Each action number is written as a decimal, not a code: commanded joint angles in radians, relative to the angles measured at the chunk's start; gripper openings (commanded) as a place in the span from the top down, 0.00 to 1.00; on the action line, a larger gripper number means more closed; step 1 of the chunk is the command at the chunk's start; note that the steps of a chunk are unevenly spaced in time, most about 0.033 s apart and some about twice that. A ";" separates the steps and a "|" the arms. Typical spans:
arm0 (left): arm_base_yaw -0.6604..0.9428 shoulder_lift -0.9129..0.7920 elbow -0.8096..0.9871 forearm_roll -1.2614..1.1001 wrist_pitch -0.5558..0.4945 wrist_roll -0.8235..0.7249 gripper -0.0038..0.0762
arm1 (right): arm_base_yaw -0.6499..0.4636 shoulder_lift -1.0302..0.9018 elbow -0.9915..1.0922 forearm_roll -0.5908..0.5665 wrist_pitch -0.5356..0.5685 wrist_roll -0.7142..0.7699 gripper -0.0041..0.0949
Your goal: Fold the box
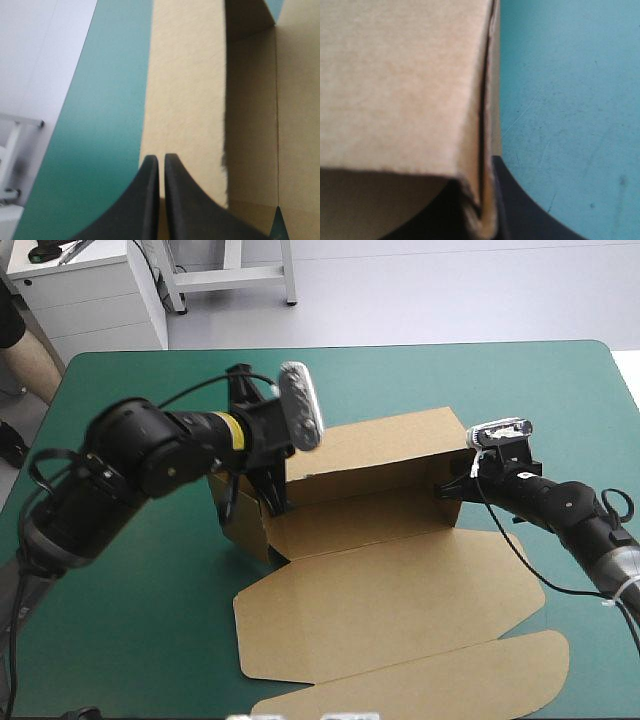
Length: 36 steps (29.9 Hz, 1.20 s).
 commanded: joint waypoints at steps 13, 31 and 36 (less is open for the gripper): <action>0.778 -0.127 -0.078 -0.408 0.142 -0.106 0.96 | -0.003 -0.028 -0.031 0.028 -0.005 0.013 0.96; 0.821 -0.444 0.431 -0.420 -0.049 -0.183 0.96 | -0.003 -0.029 -0.087 -0.220 0.149 0.211 0.96; 0.821 -0.449 0.431 -0.420 -0.068 -0.183 0.96 | -0.003 -0.028 -0.225 -0.438 0.318 0.406 0.96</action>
